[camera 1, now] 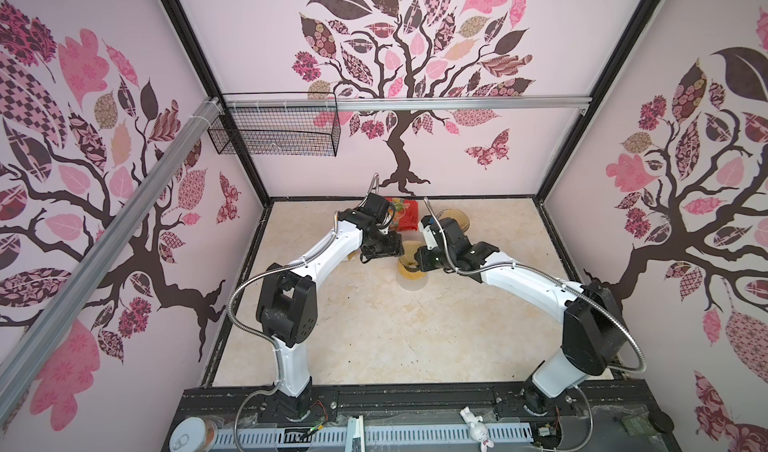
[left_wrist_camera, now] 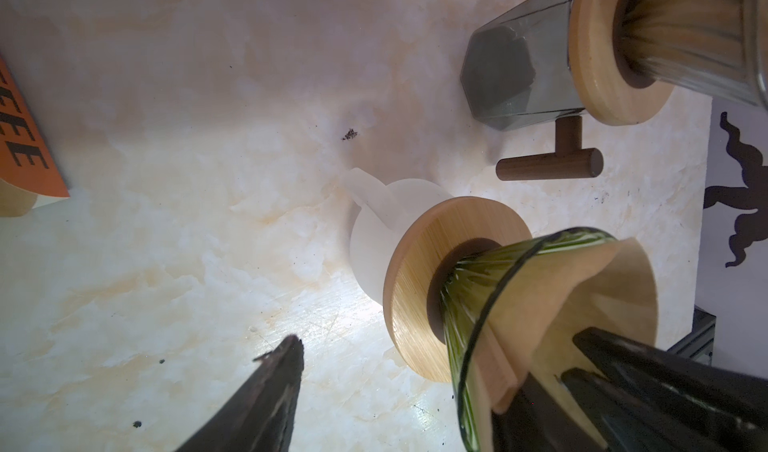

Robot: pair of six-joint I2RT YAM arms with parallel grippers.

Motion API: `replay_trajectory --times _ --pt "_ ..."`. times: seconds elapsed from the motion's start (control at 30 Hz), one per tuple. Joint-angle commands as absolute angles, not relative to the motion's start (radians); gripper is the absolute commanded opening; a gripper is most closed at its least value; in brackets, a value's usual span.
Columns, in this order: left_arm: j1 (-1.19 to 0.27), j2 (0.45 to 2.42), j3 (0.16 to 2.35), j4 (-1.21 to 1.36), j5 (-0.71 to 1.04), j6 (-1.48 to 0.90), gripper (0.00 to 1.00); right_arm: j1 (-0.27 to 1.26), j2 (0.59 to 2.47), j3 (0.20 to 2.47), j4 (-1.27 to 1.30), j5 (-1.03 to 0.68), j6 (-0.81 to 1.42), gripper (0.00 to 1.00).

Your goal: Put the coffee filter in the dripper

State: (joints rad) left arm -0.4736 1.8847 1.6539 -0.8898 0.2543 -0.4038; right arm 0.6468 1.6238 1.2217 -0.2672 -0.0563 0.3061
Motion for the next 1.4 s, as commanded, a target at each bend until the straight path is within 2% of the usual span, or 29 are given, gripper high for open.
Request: replay_trajectory --times 0.0,0.9,1.37 --pt "-0.471 1.884 1.64 -0.883 0.25 -0.395 0.7 0.652 1.634 1.245 -0.275 -0.052 0.288 0.19" --pt "-0.488 1.94 1.662 -0.908 0.199 -0.373 0.7 0.652 1.609 1.22 -0.249 -0.07 0.294 0.2" --pt "-0.488 1.937 1.661 -0.906 0.202 -0.374 0.7 0.652 1.583 1.198 -0.223 -0.074 0.295 0.24"
